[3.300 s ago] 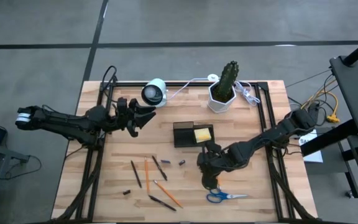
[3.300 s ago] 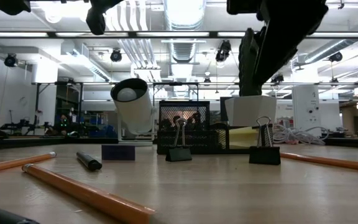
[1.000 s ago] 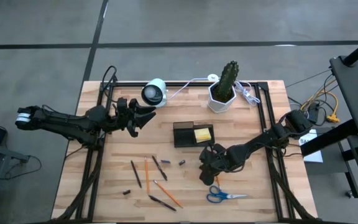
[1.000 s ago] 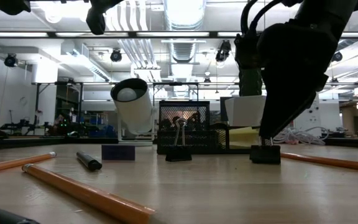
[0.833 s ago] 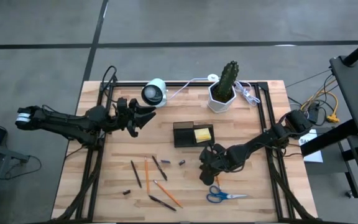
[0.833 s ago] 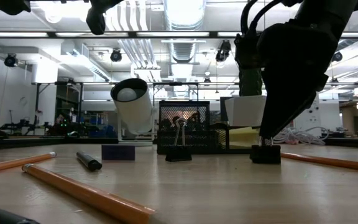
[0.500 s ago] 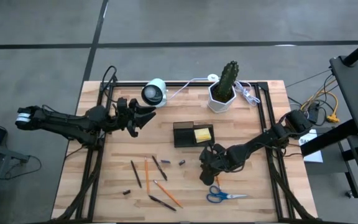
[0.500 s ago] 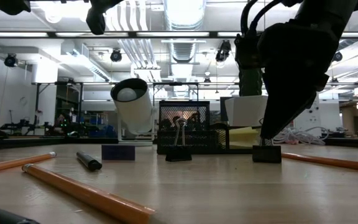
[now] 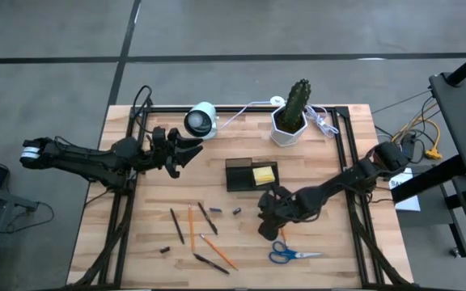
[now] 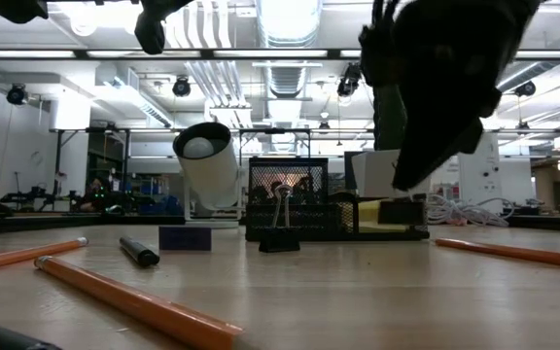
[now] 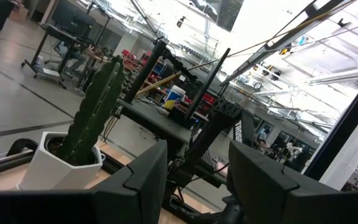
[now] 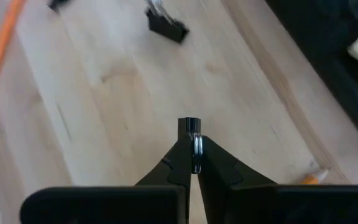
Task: Pick and place office supplies into organizer
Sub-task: Put the right black binder clip into the black desk organizer
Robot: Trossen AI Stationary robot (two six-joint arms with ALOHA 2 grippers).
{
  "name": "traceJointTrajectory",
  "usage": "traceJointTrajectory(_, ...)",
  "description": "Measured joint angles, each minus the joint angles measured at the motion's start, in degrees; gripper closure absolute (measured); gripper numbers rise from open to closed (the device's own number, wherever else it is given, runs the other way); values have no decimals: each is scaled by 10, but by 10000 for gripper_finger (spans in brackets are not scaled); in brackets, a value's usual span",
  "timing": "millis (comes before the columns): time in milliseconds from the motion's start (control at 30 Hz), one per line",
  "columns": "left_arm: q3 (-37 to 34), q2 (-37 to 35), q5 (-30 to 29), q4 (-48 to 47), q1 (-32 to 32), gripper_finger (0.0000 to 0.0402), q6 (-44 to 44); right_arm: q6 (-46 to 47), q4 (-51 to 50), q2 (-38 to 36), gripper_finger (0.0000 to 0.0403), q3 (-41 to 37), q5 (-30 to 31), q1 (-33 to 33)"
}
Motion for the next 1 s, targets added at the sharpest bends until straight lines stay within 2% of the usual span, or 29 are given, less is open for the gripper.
traceJointTrajectory(467, 0, 0, 5, 0, 0, 244, -2, -119, -1, 0, 394, 53, 25, -86)
traceJointTrajectory(833, 0, 0, 15, 0, 0, 244, -3, -256, 30, 0, 394, 71, 21, -146)
traceJointTrajectory(1000, 0, 0, 16, 0, 0, 244, -3, -312, 35, 5, 394, 70, 1, -162)
